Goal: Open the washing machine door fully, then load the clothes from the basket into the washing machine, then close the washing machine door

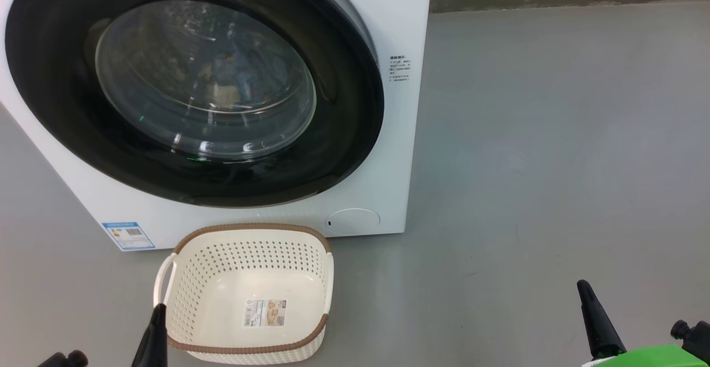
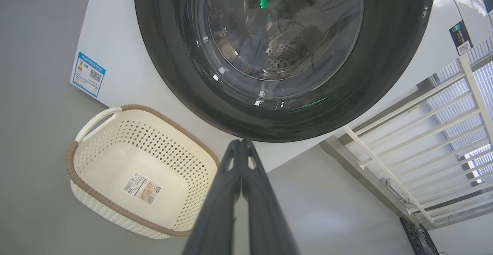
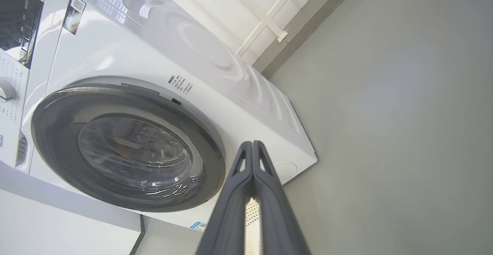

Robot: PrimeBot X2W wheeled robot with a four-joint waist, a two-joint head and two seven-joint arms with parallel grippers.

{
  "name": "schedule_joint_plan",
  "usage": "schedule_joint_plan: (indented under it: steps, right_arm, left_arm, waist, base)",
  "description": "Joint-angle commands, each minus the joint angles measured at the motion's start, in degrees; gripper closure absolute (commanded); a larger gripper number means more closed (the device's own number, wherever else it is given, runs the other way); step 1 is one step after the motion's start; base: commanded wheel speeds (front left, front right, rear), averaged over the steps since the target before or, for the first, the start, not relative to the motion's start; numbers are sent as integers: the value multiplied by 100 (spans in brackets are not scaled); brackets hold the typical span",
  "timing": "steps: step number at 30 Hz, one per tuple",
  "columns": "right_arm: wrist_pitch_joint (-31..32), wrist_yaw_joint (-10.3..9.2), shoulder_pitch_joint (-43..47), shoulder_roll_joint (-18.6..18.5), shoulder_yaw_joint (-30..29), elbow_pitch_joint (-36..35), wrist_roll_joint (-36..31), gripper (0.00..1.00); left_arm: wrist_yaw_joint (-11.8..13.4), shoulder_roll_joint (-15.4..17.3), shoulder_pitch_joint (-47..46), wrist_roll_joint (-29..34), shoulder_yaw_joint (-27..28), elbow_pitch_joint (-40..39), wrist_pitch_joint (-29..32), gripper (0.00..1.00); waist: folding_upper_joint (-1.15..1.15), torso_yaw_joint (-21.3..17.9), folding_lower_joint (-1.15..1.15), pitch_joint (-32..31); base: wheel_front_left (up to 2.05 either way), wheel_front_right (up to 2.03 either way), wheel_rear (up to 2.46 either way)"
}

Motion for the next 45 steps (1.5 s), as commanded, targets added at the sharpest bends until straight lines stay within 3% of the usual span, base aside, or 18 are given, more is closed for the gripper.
schedule_joint_plan:
  steps: [1,45]
  right_arm:
    - [28,5,-269,-24,26,-111,151,100]
    - [563,8,-771,17,-59,338,2856,100]
  left_arm:
    - [-79,57,-305,-138,166,-80,37,100]
    - [-408,-177,-727,-2899,795,367,572,100]
  waist:
    - [0,-2,0,1]
    - [0,-141,0,35]
  base:
    - [0,0,0]
    - [0,0,0]
